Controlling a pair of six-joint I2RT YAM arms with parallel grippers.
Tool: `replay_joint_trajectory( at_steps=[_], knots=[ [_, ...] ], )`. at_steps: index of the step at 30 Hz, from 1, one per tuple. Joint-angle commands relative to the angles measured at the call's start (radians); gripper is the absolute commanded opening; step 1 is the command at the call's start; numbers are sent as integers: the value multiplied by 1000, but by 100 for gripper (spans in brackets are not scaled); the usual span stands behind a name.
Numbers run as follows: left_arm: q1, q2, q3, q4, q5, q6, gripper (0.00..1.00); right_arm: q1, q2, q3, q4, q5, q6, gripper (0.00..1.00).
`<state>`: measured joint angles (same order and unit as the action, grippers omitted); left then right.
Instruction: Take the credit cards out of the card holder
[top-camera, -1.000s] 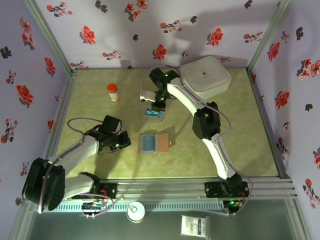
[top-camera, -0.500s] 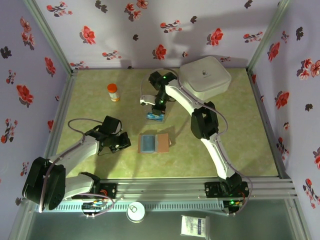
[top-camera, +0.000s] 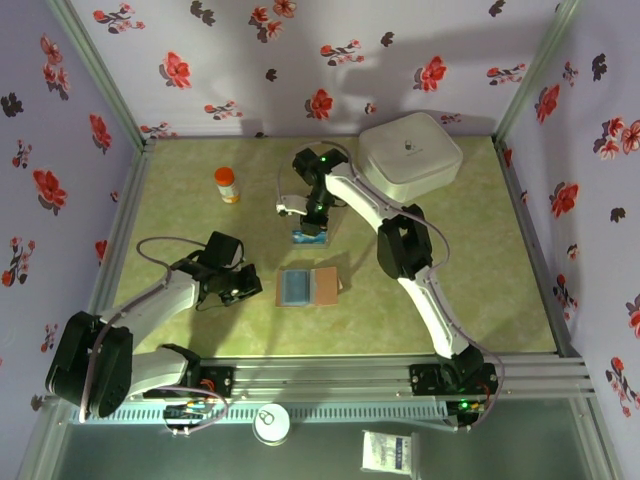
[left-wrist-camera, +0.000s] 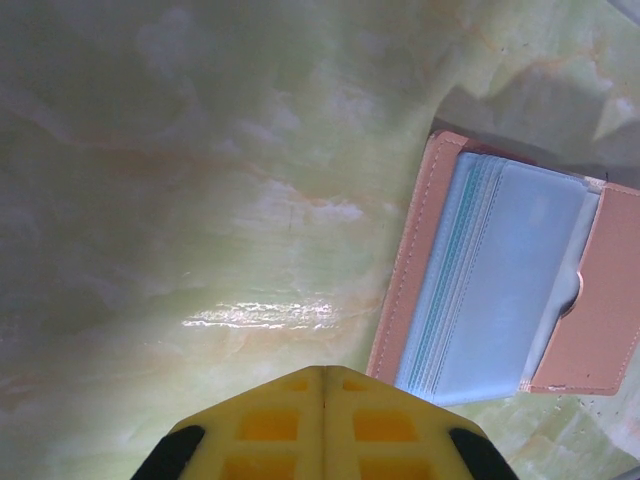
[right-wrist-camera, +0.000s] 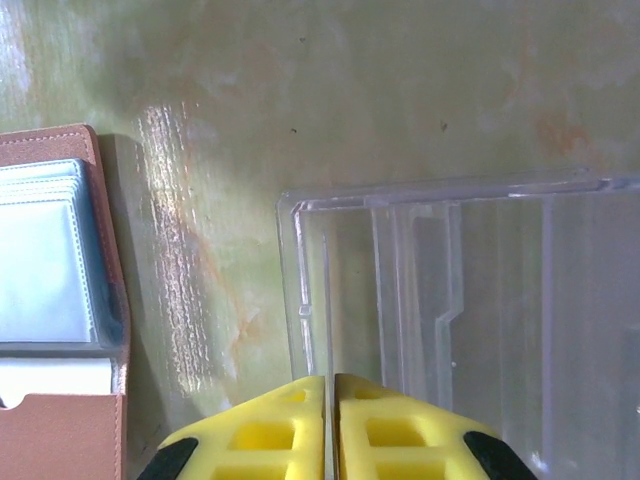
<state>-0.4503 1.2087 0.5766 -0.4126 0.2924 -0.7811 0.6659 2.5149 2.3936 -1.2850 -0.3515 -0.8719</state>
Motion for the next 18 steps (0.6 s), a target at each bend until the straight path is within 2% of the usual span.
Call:
replay_joint_trajectory(
  at_steps=[1, 10, 18],
  knots=[
    [9, 8, 0, 2, 16, 19, 0, 5, 3, 57, -36, 2, -6, 14],
    [9, 8, 12, -2, 20, 20, 0, -22, -76, 72, 6, 59, 28, 18],
    [9, 12, 12, 10, 28, 14, 0, -22, -85, 32, 42, 93, 45, 4]
  ],
)
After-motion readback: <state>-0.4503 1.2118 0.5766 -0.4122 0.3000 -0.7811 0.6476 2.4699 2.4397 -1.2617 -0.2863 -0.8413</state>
